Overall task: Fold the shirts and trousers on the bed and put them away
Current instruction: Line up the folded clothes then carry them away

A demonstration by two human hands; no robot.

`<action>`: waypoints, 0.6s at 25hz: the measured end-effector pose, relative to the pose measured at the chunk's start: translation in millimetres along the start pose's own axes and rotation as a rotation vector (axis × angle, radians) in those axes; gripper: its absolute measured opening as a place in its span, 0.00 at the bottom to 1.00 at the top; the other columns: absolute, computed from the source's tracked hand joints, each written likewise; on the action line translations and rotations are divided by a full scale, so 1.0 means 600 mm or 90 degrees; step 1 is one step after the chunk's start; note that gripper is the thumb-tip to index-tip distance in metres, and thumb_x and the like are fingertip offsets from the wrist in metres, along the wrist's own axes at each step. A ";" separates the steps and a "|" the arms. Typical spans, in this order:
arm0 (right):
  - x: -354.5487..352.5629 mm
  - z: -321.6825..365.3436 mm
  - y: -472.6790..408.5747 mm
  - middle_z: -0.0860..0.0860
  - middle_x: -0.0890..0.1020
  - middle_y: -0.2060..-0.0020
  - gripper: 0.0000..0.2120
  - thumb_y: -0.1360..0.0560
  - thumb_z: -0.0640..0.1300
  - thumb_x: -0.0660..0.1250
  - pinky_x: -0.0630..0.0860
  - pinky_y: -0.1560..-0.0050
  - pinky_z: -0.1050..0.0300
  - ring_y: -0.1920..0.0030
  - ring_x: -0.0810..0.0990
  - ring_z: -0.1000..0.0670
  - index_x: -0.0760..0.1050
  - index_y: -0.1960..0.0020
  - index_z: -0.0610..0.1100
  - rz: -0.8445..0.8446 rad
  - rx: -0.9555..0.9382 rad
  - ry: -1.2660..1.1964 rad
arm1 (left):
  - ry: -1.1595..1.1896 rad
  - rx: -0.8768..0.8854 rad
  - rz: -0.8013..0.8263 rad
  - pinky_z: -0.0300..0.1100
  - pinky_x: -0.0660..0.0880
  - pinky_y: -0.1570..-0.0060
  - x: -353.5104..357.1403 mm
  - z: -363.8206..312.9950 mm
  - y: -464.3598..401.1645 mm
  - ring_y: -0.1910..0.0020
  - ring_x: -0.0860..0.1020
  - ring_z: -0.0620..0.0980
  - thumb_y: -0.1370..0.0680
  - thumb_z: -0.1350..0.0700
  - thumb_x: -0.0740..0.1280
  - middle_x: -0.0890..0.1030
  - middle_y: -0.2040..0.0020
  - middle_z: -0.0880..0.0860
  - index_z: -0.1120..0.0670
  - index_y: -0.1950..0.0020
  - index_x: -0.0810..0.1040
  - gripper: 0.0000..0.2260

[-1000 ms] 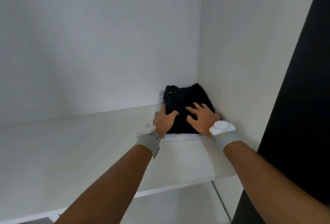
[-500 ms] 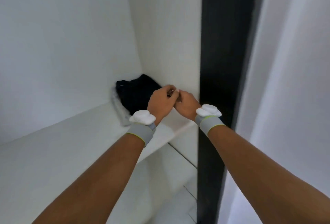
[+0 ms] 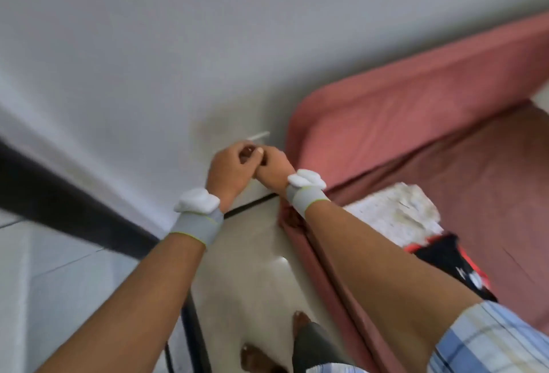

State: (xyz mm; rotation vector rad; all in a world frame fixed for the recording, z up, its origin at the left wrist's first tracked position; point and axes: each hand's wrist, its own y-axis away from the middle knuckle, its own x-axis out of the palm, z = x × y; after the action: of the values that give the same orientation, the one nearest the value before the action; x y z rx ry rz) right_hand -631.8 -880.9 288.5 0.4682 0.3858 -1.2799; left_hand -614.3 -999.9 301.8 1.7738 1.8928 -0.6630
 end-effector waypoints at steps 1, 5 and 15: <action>-0.045 -0.073 0.041 0.44 0.85 0.49 0.18 0.29 0.46 0.63 0.77 0.47 0.56 0.45 0.82 0.45 0.81 0.43 0.43 -0.035 0.071 0.015 | 0.007 0.008 0.088 0.44 0.77 0.48 0.085 -0.023 0.012 0.50 0.82 0.53 0.24 0.46 0.68 0.85 0.51 0.54 0.53 0.45 0.83 0.14; -0.185 -0.305 0.238 0.43 0.84 0.49 0.13 0.26 0.41 0.62 0.75 0.48 0.55 0.45 0.81 0.43 0.81 0.44 0.44 -0.150 0.336 0.047 | 0.017 0.031 0.394 0.40 0.74 0.45 0.368 -0.122 0.111 0.47 0.81 0.50 0.23 0.48 0.69 0.84 0.49 0.51 0.52 0.43 0.82 0.12; -0.258 -0.759 0.505 0.45 0.76 0.41 0.22 0.27 0.50 0.70 0.70 0.40 0.56 0.40 0.75 0.44 0.73 0.36 0.45 -0.395 0.670 -0.138 | -0.117 0.004 0.653 0.46 0.70 0.36 0.866 -0.126 0.256 0.34 0.73 0.53 0.27 0.40 0.70 0.77 0.35 0.51 0.50 0.34 0.75 0.25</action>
State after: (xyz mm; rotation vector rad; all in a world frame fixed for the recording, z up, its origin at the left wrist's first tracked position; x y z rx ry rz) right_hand -383.4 -445.1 20.3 1.1303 -0.4143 -2.0848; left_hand -494.0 -541.1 29.3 2.2407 0.6637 -0.3972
